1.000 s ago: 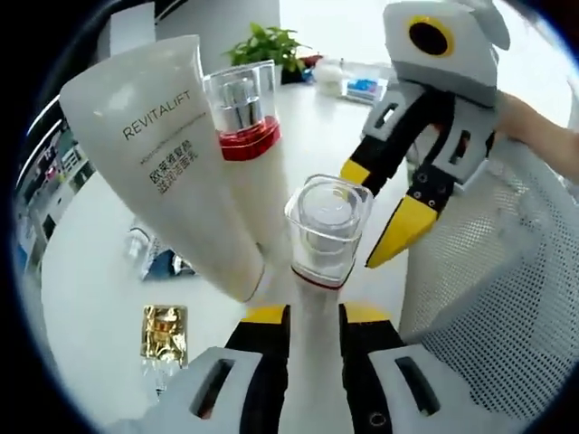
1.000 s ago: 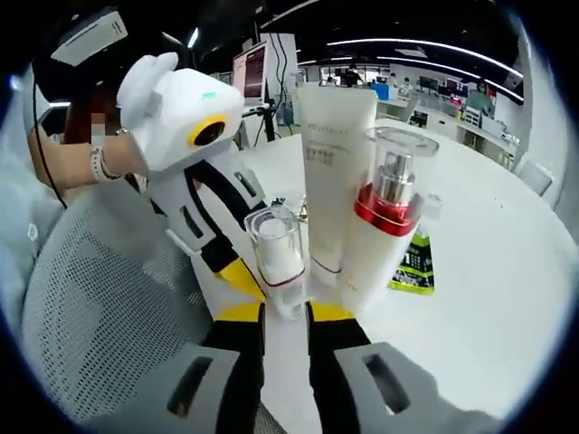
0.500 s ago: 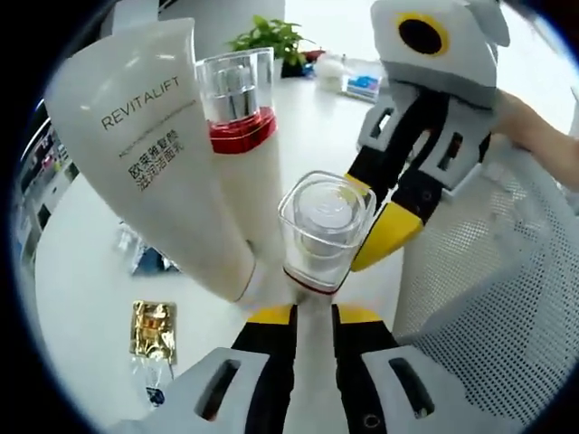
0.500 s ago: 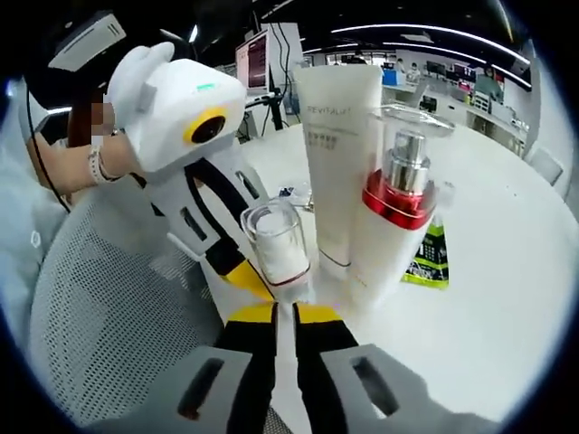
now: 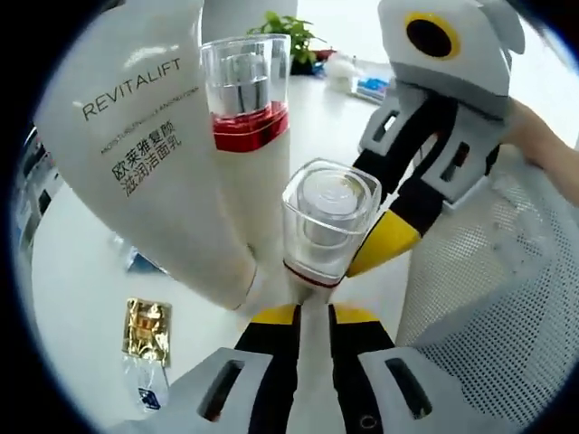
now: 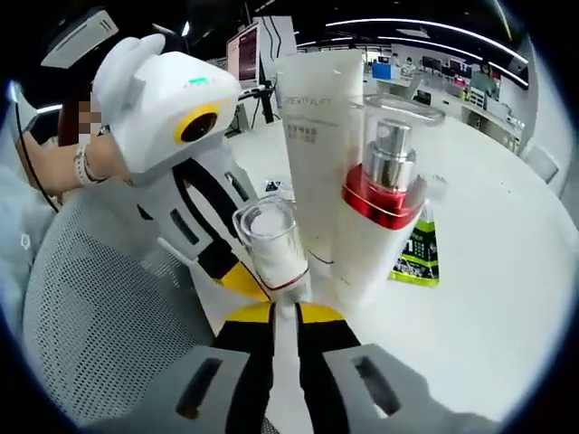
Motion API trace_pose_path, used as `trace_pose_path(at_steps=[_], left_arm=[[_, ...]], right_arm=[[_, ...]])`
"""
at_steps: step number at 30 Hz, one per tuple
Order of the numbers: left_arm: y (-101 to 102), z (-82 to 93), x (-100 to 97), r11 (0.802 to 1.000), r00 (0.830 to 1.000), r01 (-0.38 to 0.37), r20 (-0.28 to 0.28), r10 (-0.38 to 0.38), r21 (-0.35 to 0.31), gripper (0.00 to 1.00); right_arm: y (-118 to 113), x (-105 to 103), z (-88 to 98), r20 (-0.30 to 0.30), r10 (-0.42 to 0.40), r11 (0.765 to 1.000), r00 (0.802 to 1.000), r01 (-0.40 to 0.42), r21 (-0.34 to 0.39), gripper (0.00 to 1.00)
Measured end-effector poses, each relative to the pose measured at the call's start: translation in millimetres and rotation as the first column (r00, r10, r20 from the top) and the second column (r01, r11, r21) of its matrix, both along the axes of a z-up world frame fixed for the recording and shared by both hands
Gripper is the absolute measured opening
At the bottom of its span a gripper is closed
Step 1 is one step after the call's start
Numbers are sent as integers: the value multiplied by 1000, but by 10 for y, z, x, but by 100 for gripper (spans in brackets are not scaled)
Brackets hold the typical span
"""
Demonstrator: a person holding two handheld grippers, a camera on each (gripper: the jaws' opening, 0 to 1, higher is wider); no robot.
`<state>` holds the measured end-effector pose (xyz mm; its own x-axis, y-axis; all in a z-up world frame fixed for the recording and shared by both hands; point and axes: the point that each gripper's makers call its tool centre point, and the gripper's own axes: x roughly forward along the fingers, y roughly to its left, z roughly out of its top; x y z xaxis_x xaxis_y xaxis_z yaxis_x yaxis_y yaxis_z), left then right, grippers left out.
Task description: Arrange the skincare products in the storage area until every visible bottle or jar stands upright without overlapping.
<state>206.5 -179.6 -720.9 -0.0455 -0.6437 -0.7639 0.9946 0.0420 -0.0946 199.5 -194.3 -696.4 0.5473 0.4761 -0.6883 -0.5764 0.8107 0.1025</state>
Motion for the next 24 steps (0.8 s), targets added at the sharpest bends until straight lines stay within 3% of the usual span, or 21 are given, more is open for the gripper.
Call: trace_pose_path(at_steps=[24], left_arm=[[-143,2,77,998,999,-51,13,52,-19,8]], right_arm=[[-156,92,-23,23,-66,998,998,67,-13,11]])
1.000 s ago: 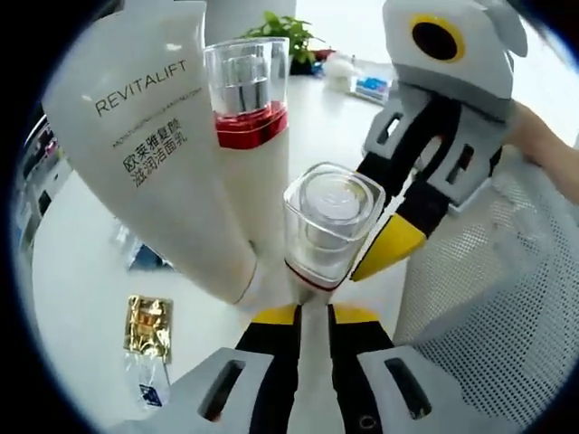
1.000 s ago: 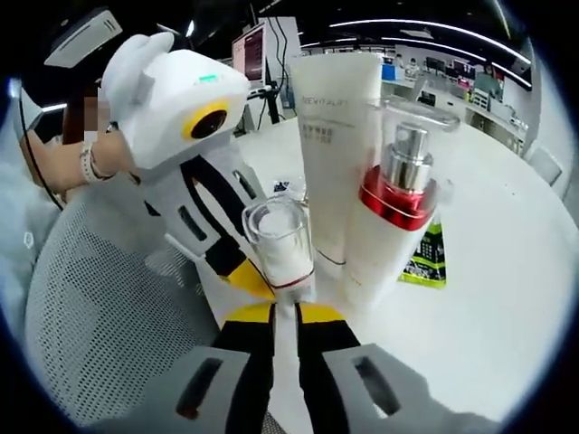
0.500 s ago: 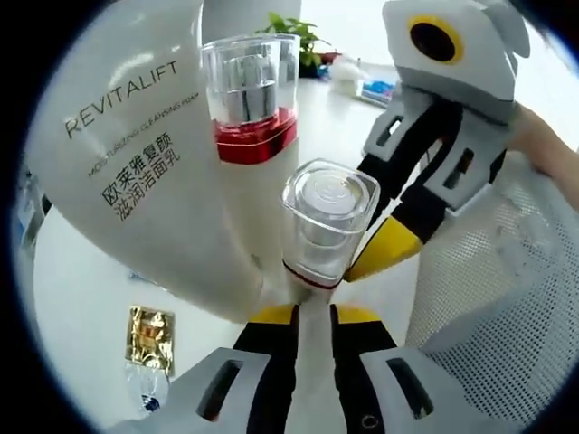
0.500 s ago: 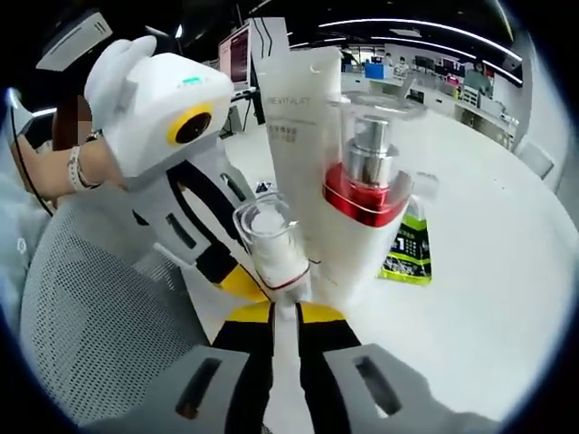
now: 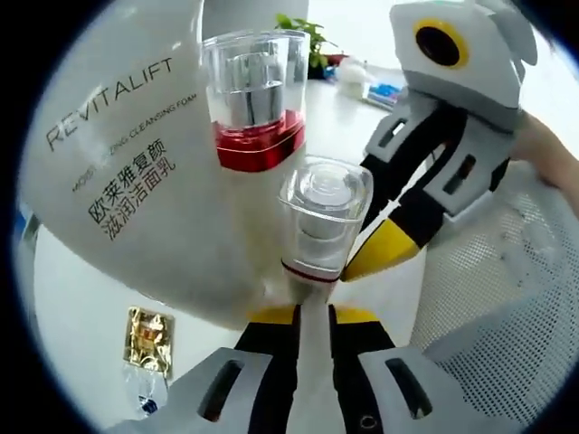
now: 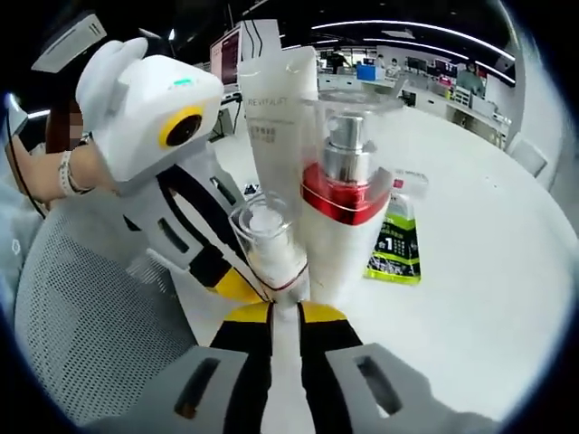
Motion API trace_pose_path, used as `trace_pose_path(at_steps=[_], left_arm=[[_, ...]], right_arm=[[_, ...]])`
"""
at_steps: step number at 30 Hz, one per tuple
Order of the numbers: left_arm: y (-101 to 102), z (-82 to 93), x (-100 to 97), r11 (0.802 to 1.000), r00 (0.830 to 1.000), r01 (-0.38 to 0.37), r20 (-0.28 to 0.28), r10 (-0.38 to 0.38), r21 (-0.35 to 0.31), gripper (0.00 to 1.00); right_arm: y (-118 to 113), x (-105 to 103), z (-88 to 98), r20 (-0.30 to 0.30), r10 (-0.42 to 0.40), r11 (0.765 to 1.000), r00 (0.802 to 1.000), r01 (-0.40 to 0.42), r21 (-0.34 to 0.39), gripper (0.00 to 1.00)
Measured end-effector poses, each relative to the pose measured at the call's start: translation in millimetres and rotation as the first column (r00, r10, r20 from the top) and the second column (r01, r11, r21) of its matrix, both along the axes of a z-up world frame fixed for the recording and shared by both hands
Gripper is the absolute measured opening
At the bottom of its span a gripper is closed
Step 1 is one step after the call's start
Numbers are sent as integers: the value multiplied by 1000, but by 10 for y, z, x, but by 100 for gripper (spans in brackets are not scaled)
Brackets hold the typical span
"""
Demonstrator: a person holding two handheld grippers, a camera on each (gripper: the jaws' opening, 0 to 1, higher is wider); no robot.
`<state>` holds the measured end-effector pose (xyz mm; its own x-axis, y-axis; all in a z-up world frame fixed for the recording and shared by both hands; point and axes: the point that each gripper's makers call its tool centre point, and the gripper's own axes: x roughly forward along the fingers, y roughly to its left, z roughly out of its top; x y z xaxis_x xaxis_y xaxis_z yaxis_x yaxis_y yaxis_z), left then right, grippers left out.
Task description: Arrange the skincare products in the storage area until every visible bottle or jar stands upright without overlapping.
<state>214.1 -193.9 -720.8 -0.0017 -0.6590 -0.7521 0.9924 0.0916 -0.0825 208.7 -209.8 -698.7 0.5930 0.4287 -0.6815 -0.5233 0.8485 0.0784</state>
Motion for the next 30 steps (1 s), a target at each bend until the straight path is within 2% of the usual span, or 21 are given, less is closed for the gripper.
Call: trace_pose_path(at_steps=[10,24,30], left_arm=[[-26,27,31,999,1000,-20,2,20,-25,7],[-18,29,28,999,1000,-18,2,18,-26,7],[25,110,31,999,1000,-25,6,25,-36,8]], right_arm=[[-24,16,-4,2,-12,1000,1000,12,-9,10],[-22,-5,-33,-13,-15,1000,1000,15,-3,11],[-27,-35,-18,-18,-19,1000,1000,19,-5,14]])
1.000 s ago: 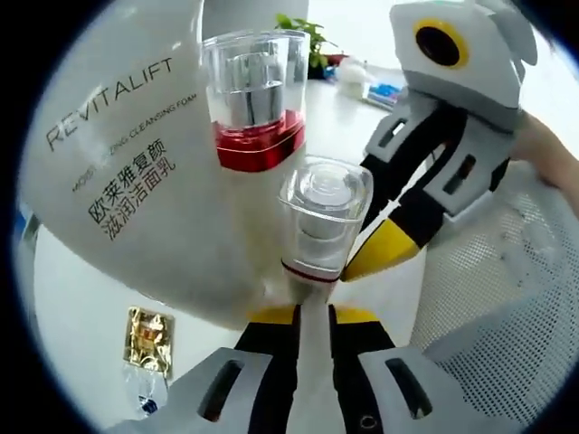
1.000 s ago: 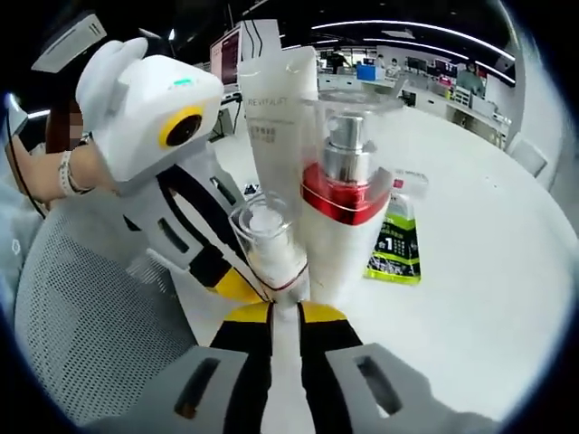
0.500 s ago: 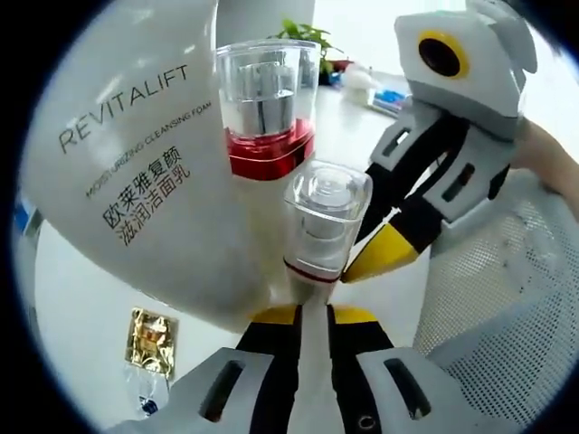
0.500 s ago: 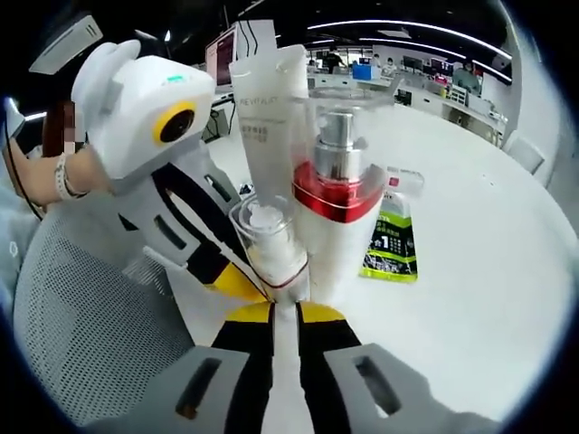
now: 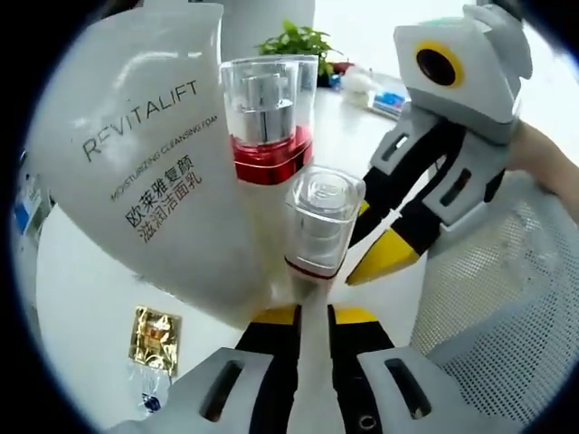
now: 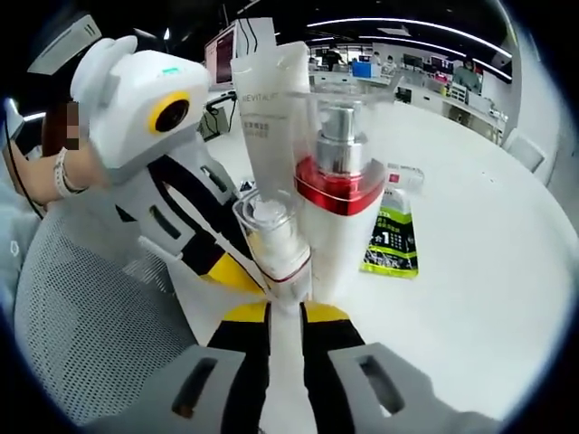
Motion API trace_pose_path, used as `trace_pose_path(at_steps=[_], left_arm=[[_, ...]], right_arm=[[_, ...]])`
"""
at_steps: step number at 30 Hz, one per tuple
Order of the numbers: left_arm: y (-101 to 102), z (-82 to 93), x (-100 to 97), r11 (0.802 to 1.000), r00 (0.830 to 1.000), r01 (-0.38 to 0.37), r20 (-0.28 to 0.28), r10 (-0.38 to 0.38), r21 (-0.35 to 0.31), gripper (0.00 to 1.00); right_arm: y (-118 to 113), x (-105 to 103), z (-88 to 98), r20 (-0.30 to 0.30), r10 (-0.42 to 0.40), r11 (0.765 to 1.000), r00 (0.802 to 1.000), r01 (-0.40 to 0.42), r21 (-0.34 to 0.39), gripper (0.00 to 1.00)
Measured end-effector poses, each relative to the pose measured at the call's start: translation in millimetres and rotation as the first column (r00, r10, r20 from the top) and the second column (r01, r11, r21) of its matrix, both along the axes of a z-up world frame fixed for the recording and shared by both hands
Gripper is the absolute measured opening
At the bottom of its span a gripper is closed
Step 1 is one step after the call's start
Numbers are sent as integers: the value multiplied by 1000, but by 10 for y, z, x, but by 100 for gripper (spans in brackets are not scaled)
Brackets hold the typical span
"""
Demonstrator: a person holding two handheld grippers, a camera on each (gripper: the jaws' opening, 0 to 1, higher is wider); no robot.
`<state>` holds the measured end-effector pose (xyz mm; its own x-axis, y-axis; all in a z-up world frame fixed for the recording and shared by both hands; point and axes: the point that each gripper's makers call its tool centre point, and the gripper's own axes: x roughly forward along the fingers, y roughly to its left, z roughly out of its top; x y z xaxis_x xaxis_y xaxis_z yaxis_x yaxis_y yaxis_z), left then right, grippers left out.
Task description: Arrange the skincare products in the storage area until every visible bottle or jar stands upright without overlapping.
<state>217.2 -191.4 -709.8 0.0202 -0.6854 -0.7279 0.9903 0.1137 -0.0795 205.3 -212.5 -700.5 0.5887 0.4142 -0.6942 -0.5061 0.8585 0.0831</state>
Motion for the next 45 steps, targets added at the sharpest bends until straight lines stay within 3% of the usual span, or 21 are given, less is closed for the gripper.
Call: trace_pose_path(at_steps=[10,19,31,35,37,45], left_arm=[[131,180,31,1000,1000,-14,20,14,-17,11],[313,383,66,998,998,-48,33,49,-39,22],[601,835,208,986,989,-117,79,127,-121,38],[679,978,246,979,985,-140,80,153,-147,41],[714,1033,272,977,981,-145,107,163,-154,43],[810,1129,291,978,974,-146,151,168,-150,54]], right_arm=[[-40,-38,115,22,-18,999,1000,19,-35,21],[-58,-93,366,50,-41,998,998,43,-38,32],[-102,-90,820,140,-60,995,988,70,-69,53],[-82,-91,889,138,-50,995,989,62,-84,61],[-67,-84,927,146,-46,994,988,59,-91,65],[-29,-76,991,154,-38,994,987,53,-94,74]])
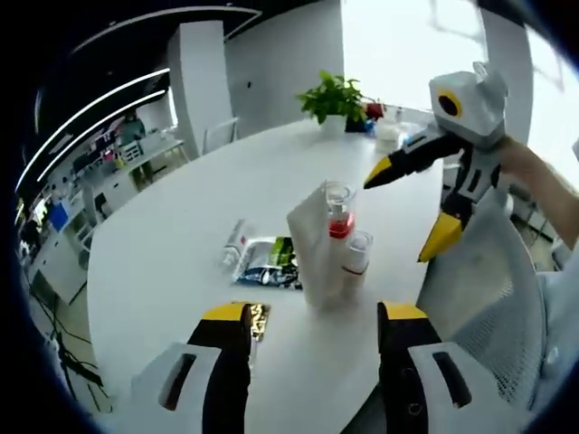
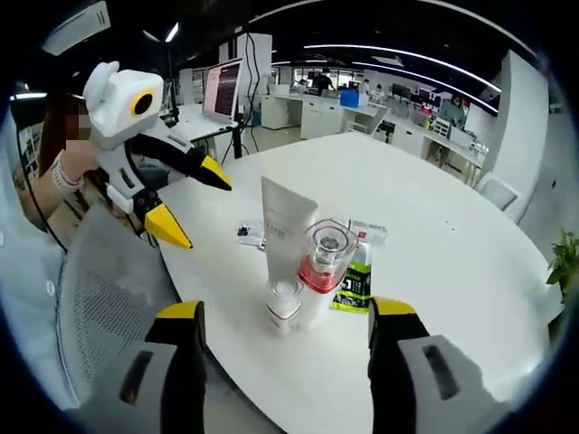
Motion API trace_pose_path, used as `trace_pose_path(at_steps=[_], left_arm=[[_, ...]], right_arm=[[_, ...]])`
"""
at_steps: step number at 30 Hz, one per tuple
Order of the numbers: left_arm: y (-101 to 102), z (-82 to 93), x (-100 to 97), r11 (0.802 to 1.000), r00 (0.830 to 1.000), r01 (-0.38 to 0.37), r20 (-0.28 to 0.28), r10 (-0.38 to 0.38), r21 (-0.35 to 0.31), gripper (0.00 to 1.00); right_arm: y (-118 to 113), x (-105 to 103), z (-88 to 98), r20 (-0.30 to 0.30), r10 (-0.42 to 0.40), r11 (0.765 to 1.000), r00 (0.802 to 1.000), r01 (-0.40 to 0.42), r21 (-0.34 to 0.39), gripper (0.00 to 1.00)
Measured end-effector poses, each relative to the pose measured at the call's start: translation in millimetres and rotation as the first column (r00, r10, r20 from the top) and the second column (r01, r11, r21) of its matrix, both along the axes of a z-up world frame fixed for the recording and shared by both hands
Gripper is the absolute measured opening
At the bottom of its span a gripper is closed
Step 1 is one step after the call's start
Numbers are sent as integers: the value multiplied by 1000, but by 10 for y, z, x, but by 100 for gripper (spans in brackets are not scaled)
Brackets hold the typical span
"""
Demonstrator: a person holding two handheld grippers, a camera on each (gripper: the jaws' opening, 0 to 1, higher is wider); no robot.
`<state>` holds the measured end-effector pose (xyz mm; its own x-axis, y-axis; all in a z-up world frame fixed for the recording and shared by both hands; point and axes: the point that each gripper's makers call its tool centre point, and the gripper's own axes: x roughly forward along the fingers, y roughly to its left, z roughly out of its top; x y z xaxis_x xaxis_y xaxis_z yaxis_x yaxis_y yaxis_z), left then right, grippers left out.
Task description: Arrange the skincare products in the storage area until every visible bottle or jar stands upright without overlapping.
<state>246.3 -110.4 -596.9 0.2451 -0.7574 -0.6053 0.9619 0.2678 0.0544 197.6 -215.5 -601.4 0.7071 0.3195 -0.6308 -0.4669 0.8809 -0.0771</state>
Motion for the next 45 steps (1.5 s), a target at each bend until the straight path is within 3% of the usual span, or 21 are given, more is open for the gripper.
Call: trace_pose_path(at_steps=[6,13,24,27,33,45], left_arm=[[78,47,5,1000,1000,5,9,-5,7,58],[147,114,42,1000,1000,9,29,-9,4,70],[169,90,58,1000,1000,9,30,-9,19,86],[296,67,76,1000,1000,3,30,-3,27,89],[341,64,85,1000,999,14,36,-15,23,97],[369,26,96,1000,1000,15,4,-15,21,97]], right_arm=[[3,0,106,18,5,1000,1000,-5,-6,81],[-11,40,194,37,6,1000,999,-6,-14,87],[6,85,253,63,26,1000,998,-25,-18,93],[-13,94,260,68,27,999,997,-25,-24,95],[-22,97,271,75,22,1000,997,-20,-23,98],[12,117,267,74,46,999,996,-44,-24,100]])
